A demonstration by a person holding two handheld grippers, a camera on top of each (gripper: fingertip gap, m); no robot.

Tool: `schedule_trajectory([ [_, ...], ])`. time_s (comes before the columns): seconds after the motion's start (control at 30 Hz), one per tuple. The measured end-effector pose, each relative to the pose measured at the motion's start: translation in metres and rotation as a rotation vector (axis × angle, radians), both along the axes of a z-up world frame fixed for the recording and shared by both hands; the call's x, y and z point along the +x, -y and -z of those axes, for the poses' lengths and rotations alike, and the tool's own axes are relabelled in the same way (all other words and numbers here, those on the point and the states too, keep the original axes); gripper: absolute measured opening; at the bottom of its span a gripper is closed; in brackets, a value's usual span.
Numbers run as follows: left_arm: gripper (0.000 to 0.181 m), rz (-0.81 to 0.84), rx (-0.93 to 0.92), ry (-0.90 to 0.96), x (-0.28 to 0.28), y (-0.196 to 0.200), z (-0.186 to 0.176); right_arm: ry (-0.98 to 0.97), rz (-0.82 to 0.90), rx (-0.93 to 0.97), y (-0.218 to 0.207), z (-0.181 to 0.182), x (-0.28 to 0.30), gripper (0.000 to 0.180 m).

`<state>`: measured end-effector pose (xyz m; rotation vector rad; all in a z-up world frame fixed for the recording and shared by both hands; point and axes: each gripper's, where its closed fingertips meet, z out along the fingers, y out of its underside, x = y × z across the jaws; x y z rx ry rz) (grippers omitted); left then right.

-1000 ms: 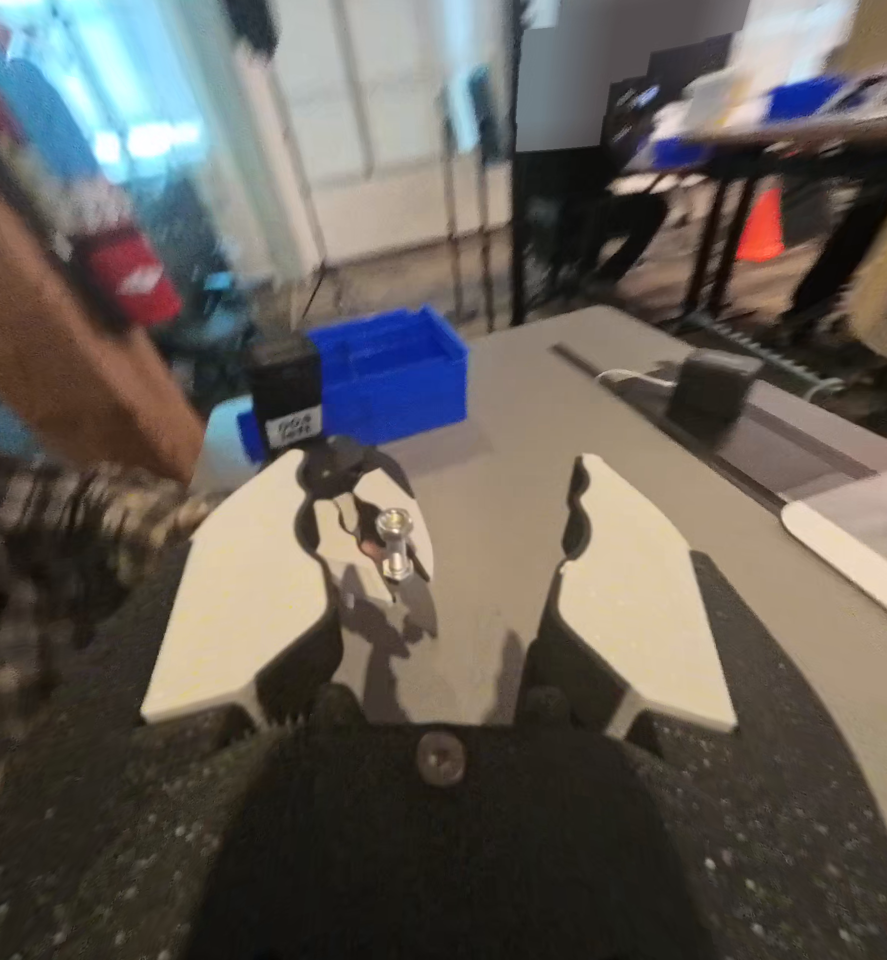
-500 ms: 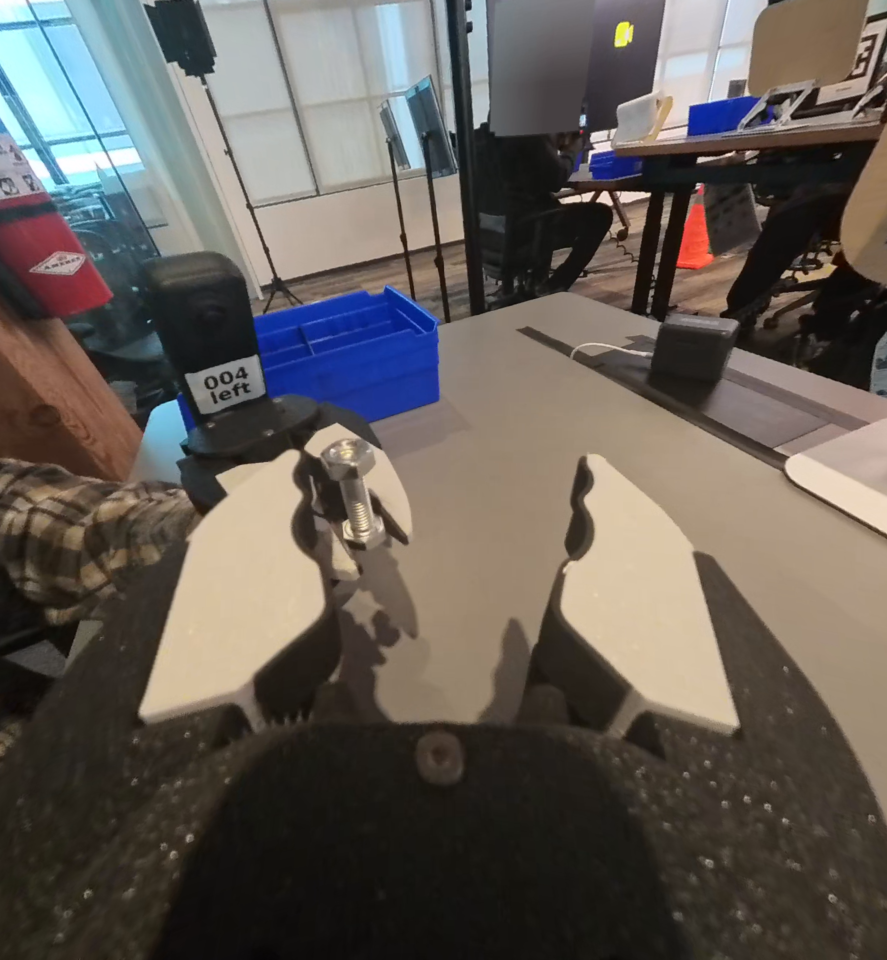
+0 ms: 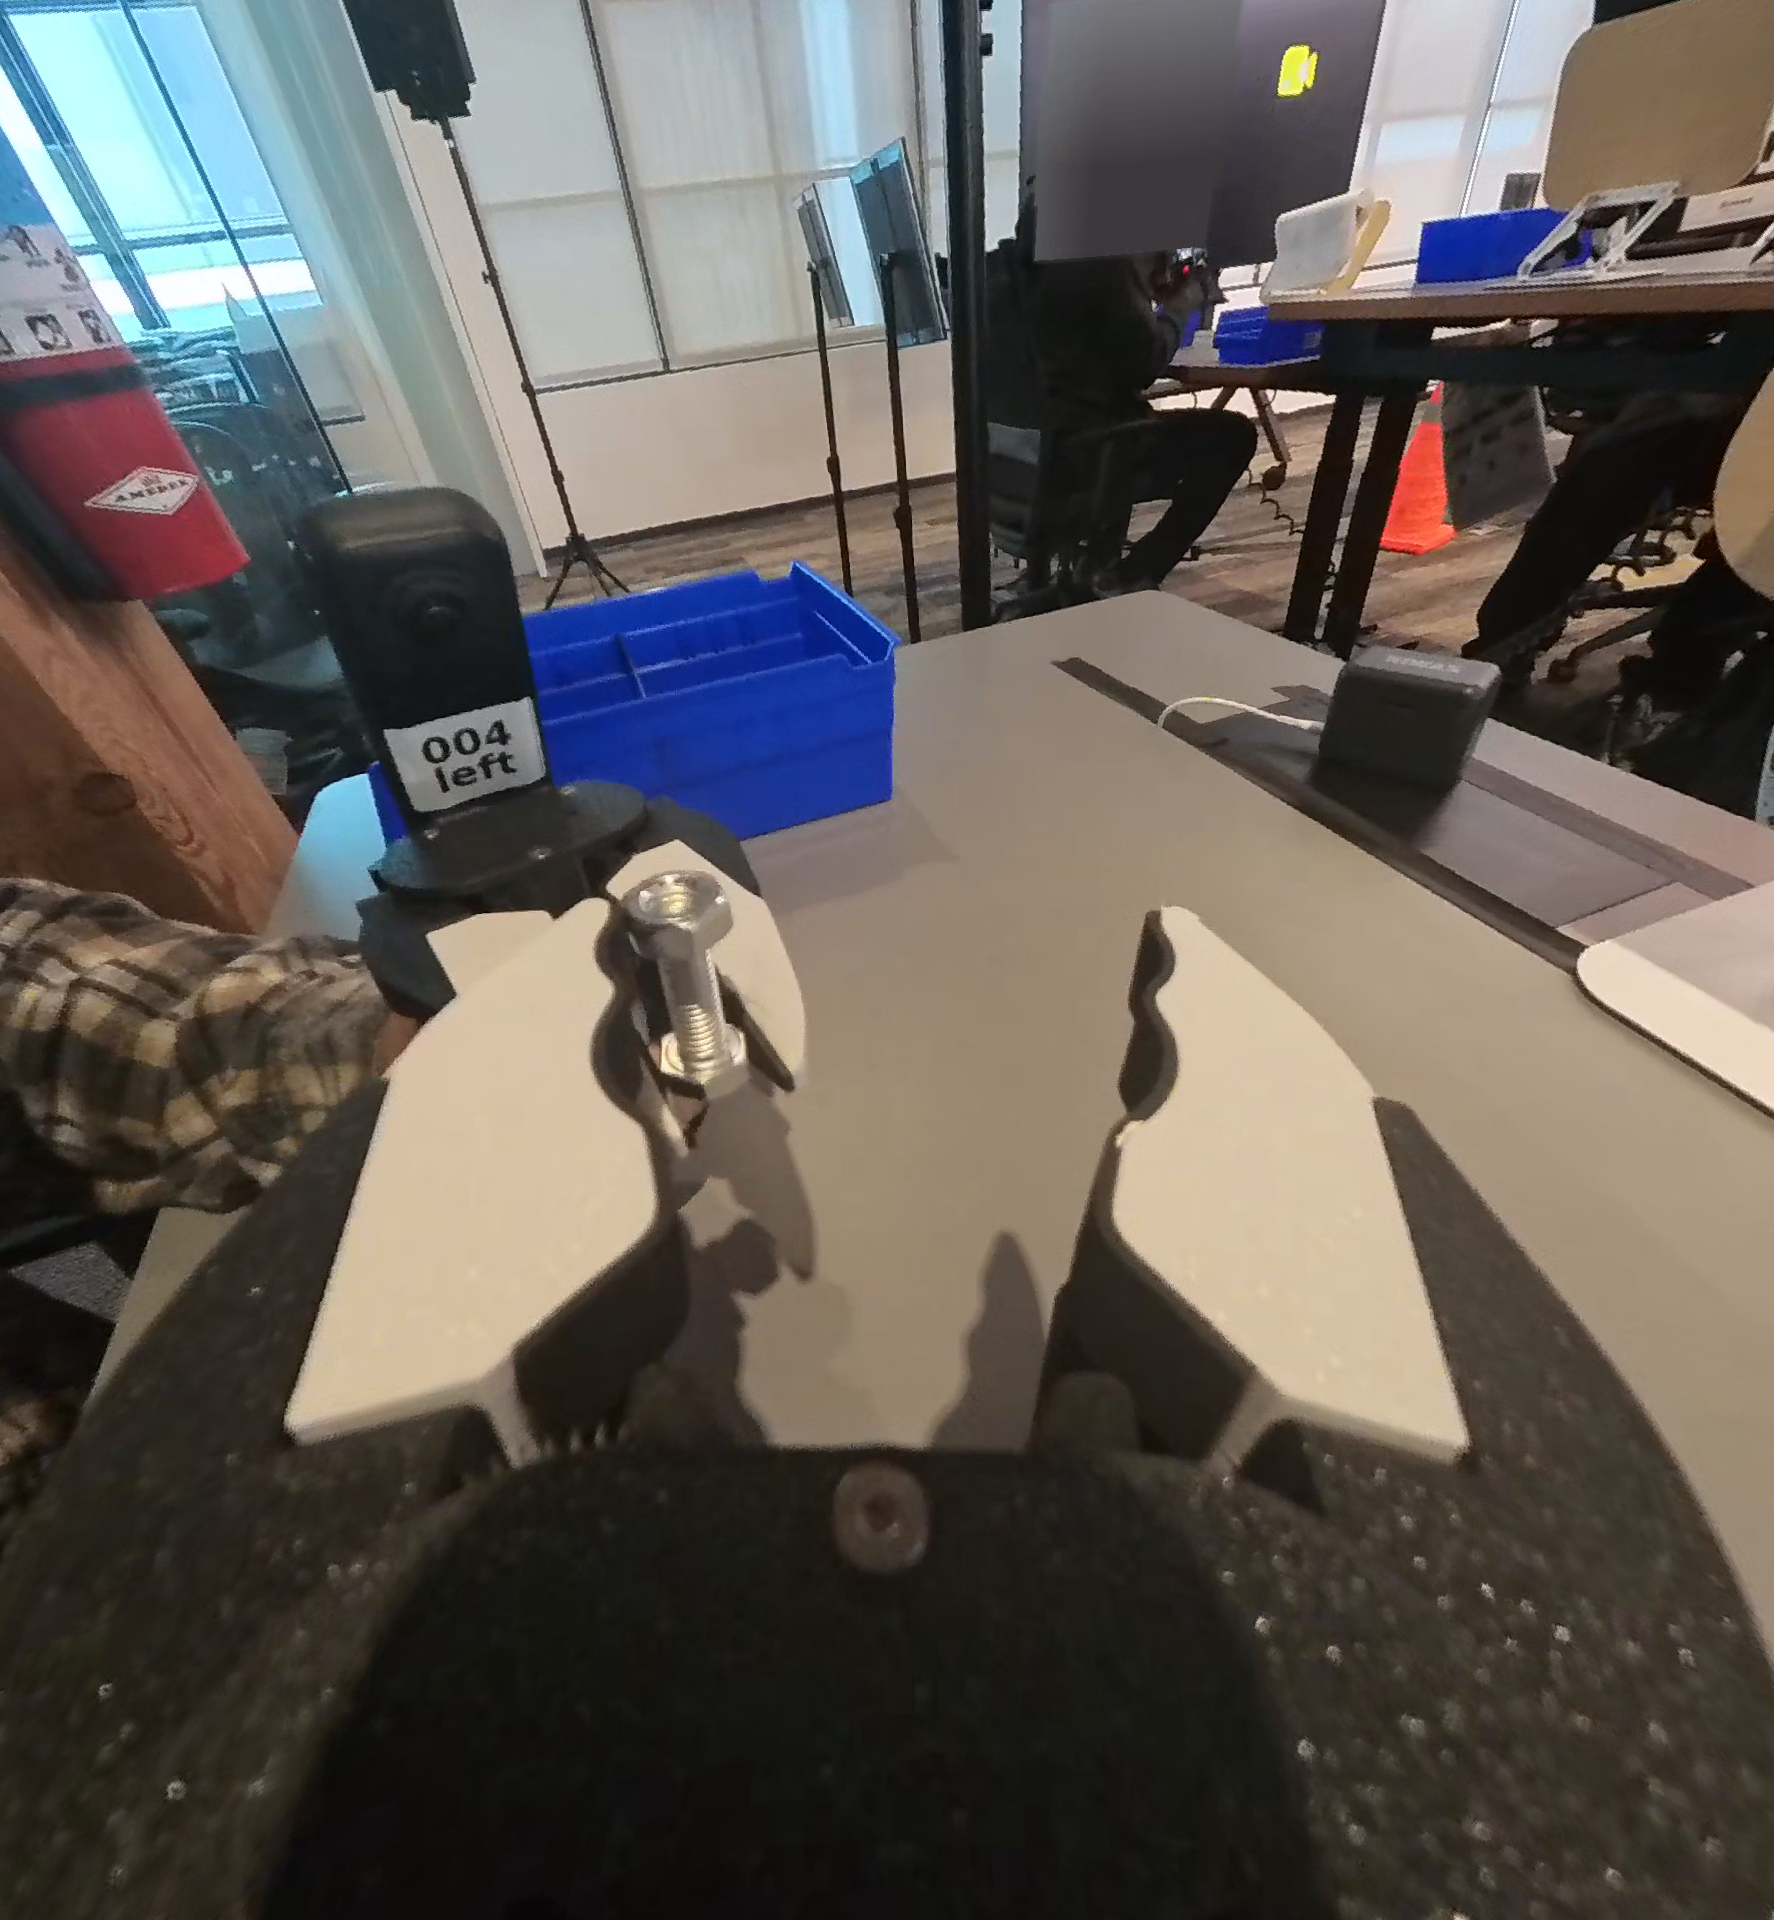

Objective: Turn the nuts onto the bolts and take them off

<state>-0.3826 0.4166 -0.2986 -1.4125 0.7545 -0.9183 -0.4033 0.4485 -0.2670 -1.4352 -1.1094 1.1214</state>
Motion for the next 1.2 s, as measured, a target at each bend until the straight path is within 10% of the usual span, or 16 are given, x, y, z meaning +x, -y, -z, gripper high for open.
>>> schedule_trajectory([
  [1.2,0.019,0.016,0.055,0.040,-0.002,0.007,-0.013,-0.066,-0.075,0.040,0.011,-0.017,-0.004,0.089],
])
